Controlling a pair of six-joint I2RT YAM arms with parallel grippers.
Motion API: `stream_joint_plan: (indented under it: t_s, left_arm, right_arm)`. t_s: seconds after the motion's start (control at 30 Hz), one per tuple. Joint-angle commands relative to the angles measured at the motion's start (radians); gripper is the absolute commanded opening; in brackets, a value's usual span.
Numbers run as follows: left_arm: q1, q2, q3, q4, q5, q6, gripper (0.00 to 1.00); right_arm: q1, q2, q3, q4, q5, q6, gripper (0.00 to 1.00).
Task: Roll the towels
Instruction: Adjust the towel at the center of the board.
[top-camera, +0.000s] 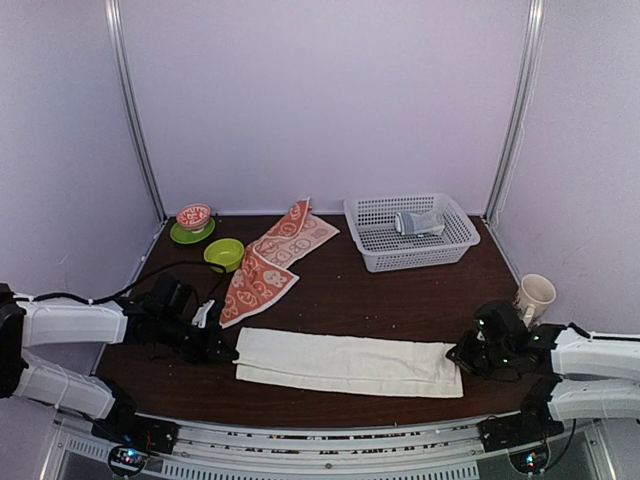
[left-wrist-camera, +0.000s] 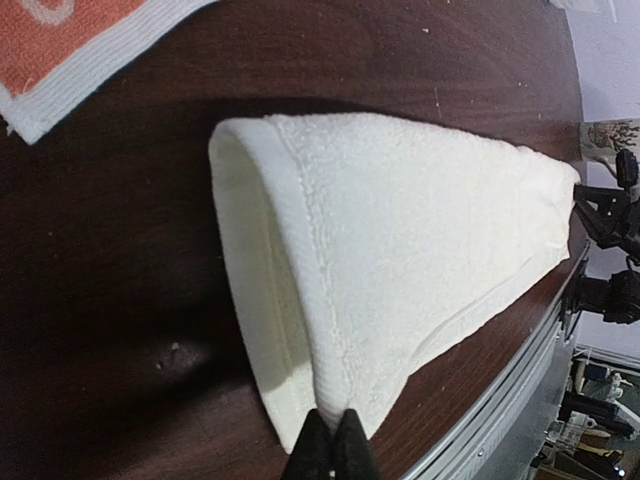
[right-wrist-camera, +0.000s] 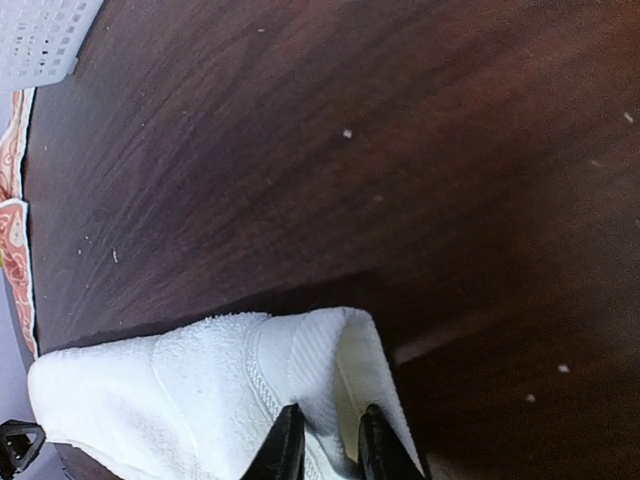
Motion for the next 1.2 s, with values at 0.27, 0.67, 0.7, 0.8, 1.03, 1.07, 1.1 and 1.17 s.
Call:
stream_joint_plan:
  t_s: [0.27,0.67,0.7,0.8,1.03,1.07,1.1,1.17]
  left_arm:
    - [-0.004,-0.058,-0.024,0.05,-0.09,-0.063,0.0]
    - [-0.005,-0.027,-0.028,0.088,-0.077,-0.058,0.0]
    - [-0.004,-0.024,-0.028,0.091,-0.076,-0.057,0.0]
    - [-0.004,-0.013,-0.024,0.096,-0.073,-0.05,0.0]
    - [-0.004,-0.009,-0.019,0.098,-0.067,-0.049,0.0]
    - [-0.004,-0.009,-0.02,0.098,-0.067,-0.048,0.0]
    - [-0.005,-0.009,-0.02,0.098,-0.067,-0.048,0.0]
    - [-0.005,-0.01,-0.019,0.098,-0.067,-0.049,0.0]
  right_arm:
    - [-0.025,0.567,0.424,0.241,-0.188,-0.241,0.24]
    - [-0.04,0.244,0.279,0.031,-0.145,-0.247,0.41]
    - [-0.04,0.226,0.257,0.041,-0.157,-0.232,0.41]
    - [-0.04,0.203,0.21,0.055,-0.166,-0.2,0.46]
    - [-0.041,0.199,0.165,0.083,-0.152,-0.174,0.48]
    - [-0.042,0.203,0.165,0.089,-0.143,-0.174,0.47]
    - [-0.042,0.21,0.163,0.101,-0.132,-0.171,0.46]
    - [-0.042,0.23,0.166,0.116,-0.12,-0.167,0.44]
